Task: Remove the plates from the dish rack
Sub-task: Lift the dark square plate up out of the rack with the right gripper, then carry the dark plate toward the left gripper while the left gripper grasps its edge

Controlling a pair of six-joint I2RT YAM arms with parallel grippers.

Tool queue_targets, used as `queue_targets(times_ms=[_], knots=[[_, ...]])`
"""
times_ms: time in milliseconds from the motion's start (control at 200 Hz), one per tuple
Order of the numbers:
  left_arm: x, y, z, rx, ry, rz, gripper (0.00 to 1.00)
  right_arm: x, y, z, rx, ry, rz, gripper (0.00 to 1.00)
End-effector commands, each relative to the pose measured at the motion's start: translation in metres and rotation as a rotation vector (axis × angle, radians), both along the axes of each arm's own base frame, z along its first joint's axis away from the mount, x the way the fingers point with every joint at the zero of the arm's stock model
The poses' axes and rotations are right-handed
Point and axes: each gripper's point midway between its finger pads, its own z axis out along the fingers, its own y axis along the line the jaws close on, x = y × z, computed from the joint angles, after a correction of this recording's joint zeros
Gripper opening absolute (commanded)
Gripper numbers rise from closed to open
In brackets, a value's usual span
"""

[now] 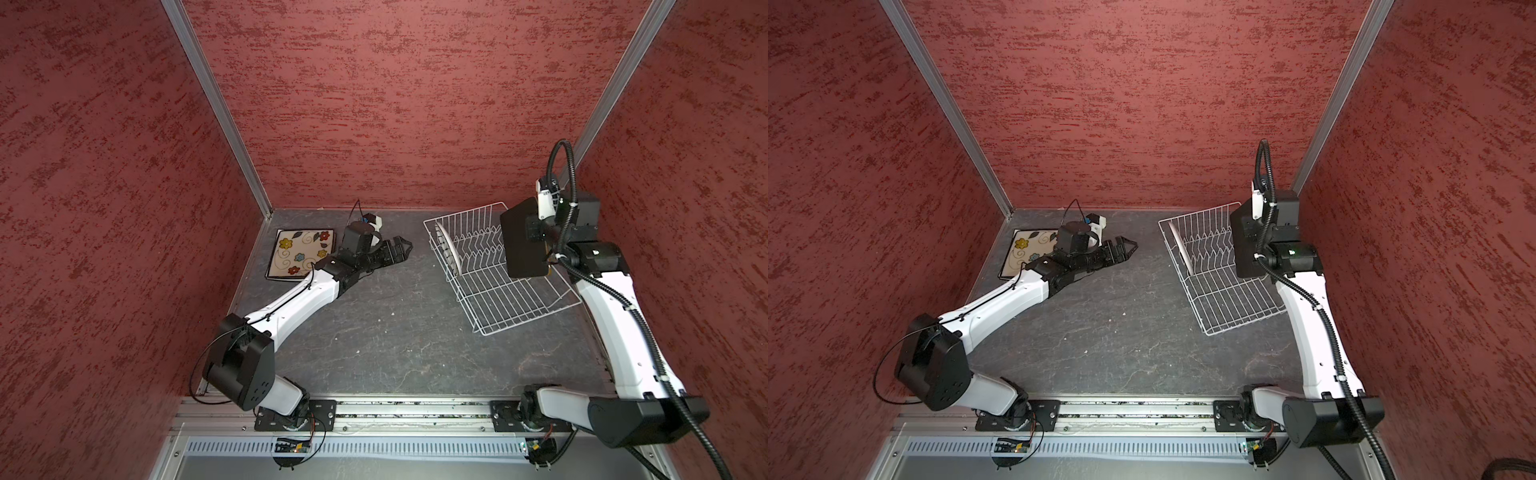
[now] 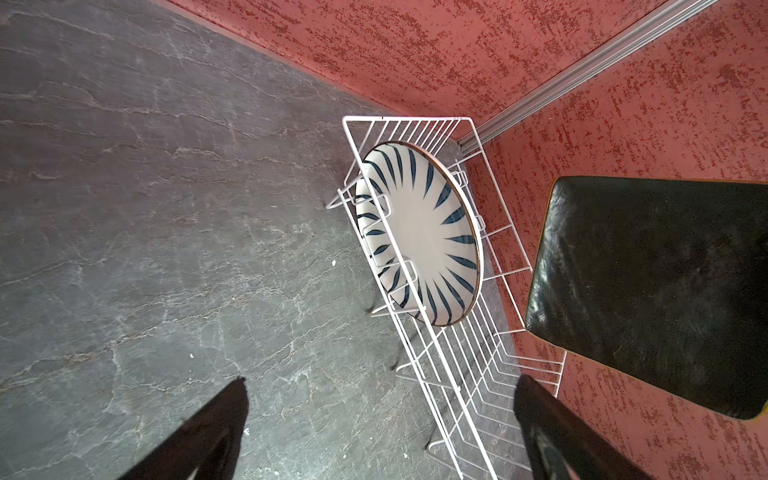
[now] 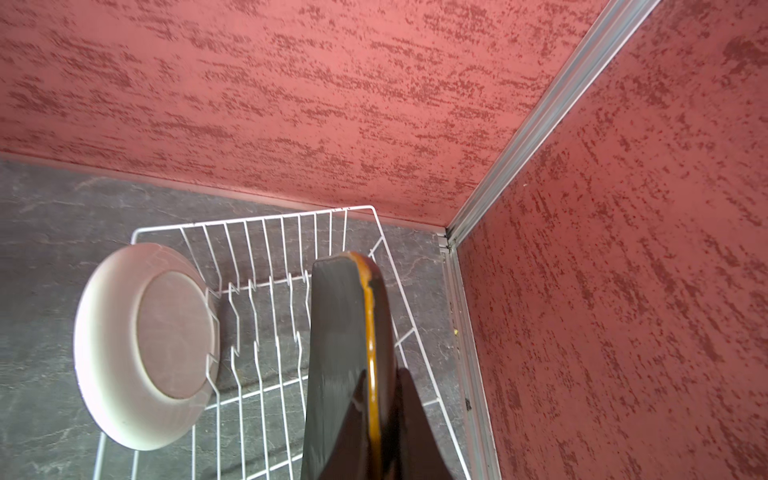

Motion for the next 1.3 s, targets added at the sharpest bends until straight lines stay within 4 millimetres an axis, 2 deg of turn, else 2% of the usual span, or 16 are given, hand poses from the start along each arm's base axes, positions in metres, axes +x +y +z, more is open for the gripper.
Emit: queue_targets(times_ms=[0, 105, 220, 361, 817, 1007, 1293], knots=[[0.000, -0.002, 0.005, -0.023, -0.014, -0.009, 0.99, -0.001, 0.009, 0.054, 0.057, -0.173, 0.035, 0.00], [-0.001, -0.004, 0.008, -0.034, -0.018, -0.020, 0.99, -0.002, 0.017, 0.055, 0.104, -0.181, 0.068, 0.00], [0.000, -0.005, 0.012, -0.046, -0.026, -0.026, 0.99, -0.008, 0.032, 0.073, 0.177, -0.231, 0.142, 0.00], [-0.001, -0.005, 0.016, -0.065, -0.029, -0.029, 0.99, -0.016, 0.042, 0.090, 0.210, -0.256, 0.179, 0.00], [-0.002, -0.007, 0.021, -0.141, -0.048, -0.065, 1.00, -0.034, 0.073, 0.116, 0.350, -0.303, 0.323, 0.00], [0.000, -0.005, 0.022, -0.245, -0.072, -0.085, 0.99, -0.036, 0.092, 0.121, 0.452, -0.304, 0.415, 0.00], [-0.004, -0.015, 0.021, -0.305, -0.129, -0.162, 1.00, -0.026, 0.128, 0.108, 0.597, -0.262, 0.541, 0.00]])
